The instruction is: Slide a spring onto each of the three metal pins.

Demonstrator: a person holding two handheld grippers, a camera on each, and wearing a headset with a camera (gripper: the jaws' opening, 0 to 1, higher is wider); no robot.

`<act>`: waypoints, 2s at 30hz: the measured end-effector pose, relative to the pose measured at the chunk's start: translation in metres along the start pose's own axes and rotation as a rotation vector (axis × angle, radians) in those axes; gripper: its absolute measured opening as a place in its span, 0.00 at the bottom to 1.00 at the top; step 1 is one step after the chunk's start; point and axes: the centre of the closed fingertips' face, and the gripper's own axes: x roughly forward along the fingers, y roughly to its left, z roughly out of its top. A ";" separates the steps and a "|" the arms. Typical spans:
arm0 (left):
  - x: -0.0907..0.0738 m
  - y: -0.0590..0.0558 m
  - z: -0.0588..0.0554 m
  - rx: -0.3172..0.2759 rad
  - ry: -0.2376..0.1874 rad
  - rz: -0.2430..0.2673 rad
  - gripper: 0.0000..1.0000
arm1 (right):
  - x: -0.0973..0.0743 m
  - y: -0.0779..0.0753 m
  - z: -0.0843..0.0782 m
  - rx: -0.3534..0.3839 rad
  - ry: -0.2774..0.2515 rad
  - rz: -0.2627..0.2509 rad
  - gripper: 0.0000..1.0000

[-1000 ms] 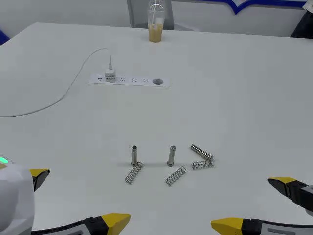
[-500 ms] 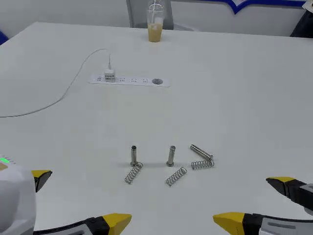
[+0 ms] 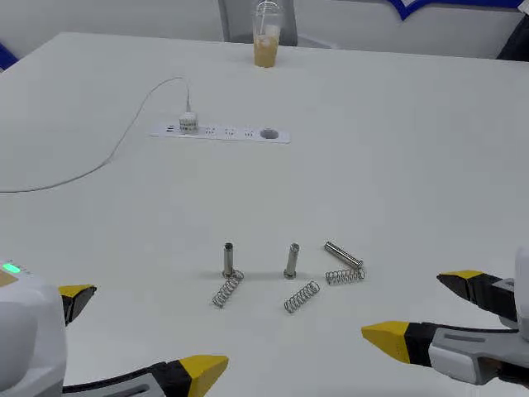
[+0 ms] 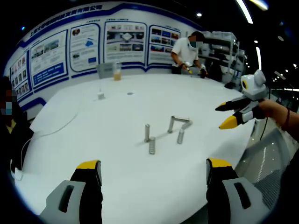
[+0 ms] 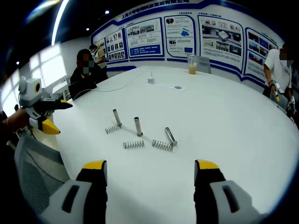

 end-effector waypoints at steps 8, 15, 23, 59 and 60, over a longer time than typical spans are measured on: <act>0.003 -0.002 0.001 0.007 -0.006 -0.004 0.93 | 0.016 -0.005 0.011 -0.022 -0.003 0.005 0.70; 0.004 -0.002 0.001 0.017 -0.012 0.000 0.92 | 0.031 -0.012 0.023 -0.031 -0.009 -0.001 0.62; 0.006 -0.002 0.000 0.022 -0.020 -0.001 0.91 | 0.046 -0.025 0.034 -0.091 -0.019 -0.026 0.56; 0.014 0.000 0.001 0.055 -0.046 -0.001 0.85 | 0.139 -0.041 0.025 -0.023 0.038 0.043 0.20; 0.014 0.000 0.000 0.056 -0.044 -0.001 0.85 | 0.140 -0.042 0.025 -0.022 0.040 0.041 0.18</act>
